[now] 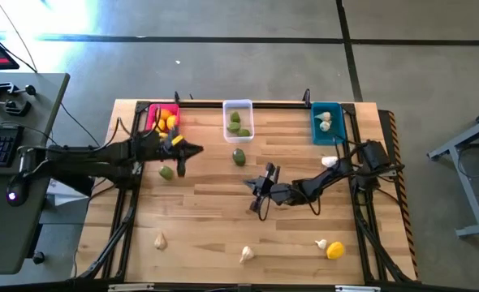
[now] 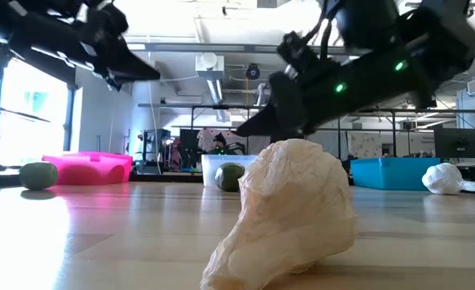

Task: Sort produce into baskets
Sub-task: Put the garlic into the blue bin

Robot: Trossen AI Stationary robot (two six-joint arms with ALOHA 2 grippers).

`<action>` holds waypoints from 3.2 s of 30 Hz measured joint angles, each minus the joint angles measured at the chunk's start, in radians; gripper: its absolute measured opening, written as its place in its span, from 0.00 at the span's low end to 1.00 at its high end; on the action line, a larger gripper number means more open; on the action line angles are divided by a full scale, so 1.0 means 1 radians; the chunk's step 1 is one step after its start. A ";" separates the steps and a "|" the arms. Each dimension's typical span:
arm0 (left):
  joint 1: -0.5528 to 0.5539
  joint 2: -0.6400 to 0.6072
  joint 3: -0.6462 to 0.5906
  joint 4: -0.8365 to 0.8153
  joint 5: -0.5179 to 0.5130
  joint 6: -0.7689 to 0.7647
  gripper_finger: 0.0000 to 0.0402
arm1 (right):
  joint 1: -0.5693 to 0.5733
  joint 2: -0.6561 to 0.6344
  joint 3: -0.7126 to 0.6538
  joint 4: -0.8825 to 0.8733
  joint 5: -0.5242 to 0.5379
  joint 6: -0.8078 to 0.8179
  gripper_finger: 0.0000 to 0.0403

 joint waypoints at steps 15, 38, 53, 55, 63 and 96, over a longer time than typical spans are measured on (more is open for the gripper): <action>-0.335 0.003 -0.113 0.203 -0.001 0.042 0.00 | 0.258 -0.337 0.000 -0.560 -0.091 0.247 0.00; -0.367 0.003 -0.113 0.205 -0.015 0.050 0.00 | 0.591 -0.474 0.268 -1.631 -0.332 1.282 0.34; -0.367 0.019 -0.113 0.199 -0.027 0.024 0.00 | 0.590 -0.085 0.446 -1.850 -0.676 1.220 0.52; -0.367 0.026 -0.113 0.199 -0.028 0.023 0.00 | 0.590 -0.065 0.446 -1.851 -0.688 1.220 0.56; -0.366 0.061 -0.112 0.203 -0.066 0.004 0.00 | 0.590 -0.032 0.444 -1.850 -0.701 1.166 0.60; -0.367 0.082 -0.112 0.307 -0.109 0.008 0.00 | 0.027 -0.327 0.387 -1.739 -0.214 0.522 0.13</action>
